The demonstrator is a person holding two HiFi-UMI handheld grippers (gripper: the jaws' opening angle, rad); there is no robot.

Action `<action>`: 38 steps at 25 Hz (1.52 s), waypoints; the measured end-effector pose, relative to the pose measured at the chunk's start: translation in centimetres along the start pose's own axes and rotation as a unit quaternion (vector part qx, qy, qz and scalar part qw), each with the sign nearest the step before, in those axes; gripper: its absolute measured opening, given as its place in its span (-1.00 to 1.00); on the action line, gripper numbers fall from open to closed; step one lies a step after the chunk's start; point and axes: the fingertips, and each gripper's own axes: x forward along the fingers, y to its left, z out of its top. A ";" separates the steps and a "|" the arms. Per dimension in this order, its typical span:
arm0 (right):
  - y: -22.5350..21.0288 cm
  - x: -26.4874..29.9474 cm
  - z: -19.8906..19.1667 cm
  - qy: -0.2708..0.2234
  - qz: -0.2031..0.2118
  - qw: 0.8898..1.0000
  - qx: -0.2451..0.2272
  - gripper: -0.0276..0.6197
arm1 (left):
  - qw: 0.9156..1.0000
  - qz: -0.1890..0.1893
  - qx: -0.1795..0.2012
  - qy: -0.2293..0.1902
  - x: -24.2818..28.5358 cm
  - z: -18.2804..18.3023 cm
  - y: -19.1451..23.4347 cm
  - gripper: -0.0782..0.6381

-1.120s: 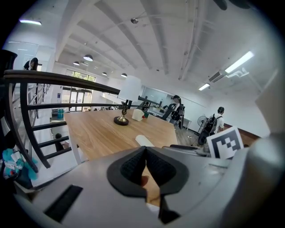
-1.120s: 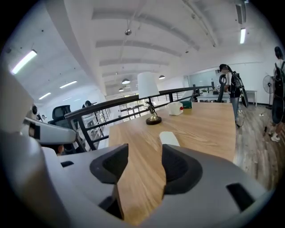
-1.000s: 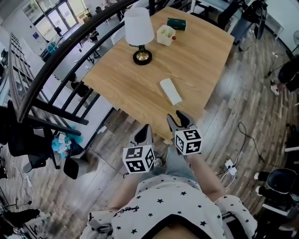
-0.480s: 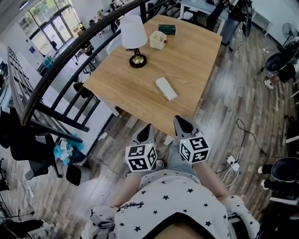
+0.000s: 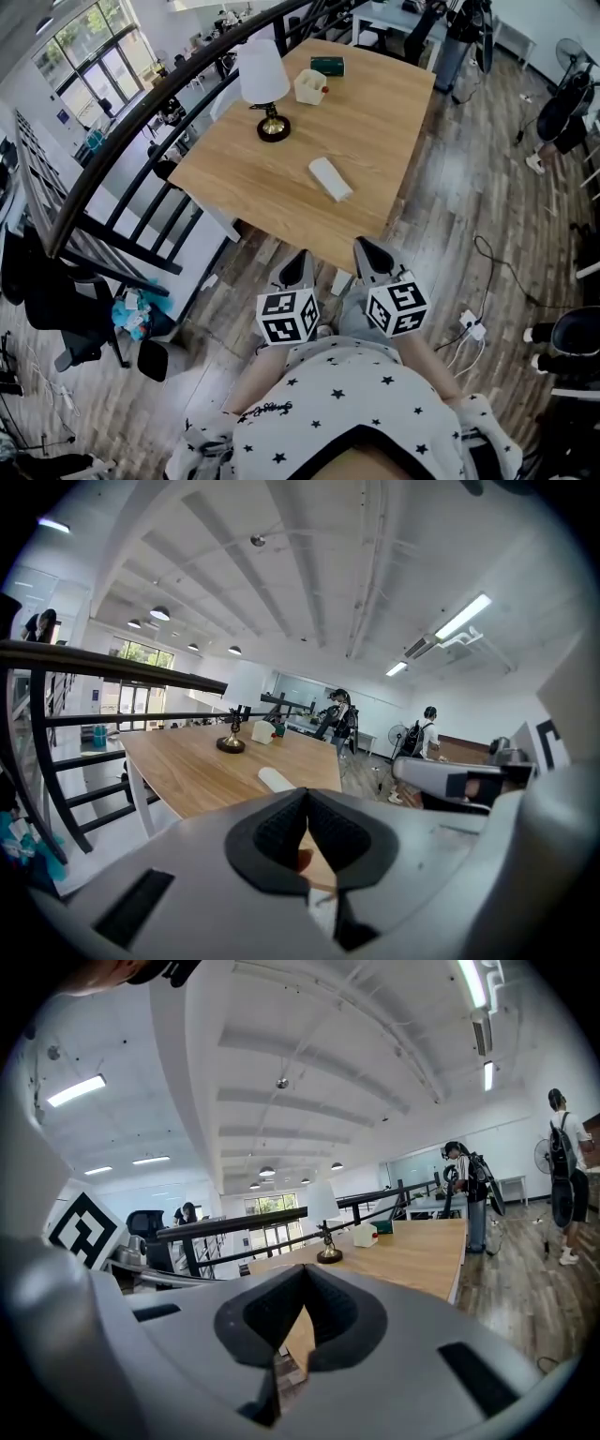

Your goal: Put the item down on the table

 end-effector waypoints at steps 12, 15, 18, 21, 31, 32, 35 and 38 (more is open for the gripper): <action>0.0 -0.1 0.6 -0.007 0.006 1.000 0.005 -0.93 | 1.000 0.002 -0.006 0.005 0.1 -0.3 -0.4 -0.75; -0.1 0.3 0.7 -0.005 0.009 1.000 0.009 -0.93 | 1.000 0.003 -0.010 0.007 0.4 -0.2 -0.2 -0.75; -0.1 0.8 0.7 -0.002 0.016 1.000 0.013 -0.93 | 1.000 0.004 -0.011 0.010 0.7 -0.2 0.0 -0.75; 0.0 1.0 0.9 -0.003 0.022 1.000 0.013 -0.93 | 1.000 0.005 -0.011 0.012 1.0 -0.2 0.2 -0.75; 0.0 1.5 0.5 0.008 0.023 1.000 0.011 -0.93 | 1.000 0.000 -0.010 0.019 1.5 -0.4 0.2 -0.75; -0.1 1.6 0.4 0.010 0.022 1.000 0.012 -0.93 | 1.000 0.000 -0.010 0.019 1.5 -0.4 0.3 -0.75; -0.1 1.7 0.2 0.013 0.023 1.000 0.013 -0.93 | 1.000 0.002 -0.011 0.021 1.6 -0.5 0.4 -0.75; 0.0 1.8 0.0 0.016 0.024 1.000 0.013 -0.93 | 1.000 0.002 -0.011 0.022 1.8 -0.6 0.5 -0.75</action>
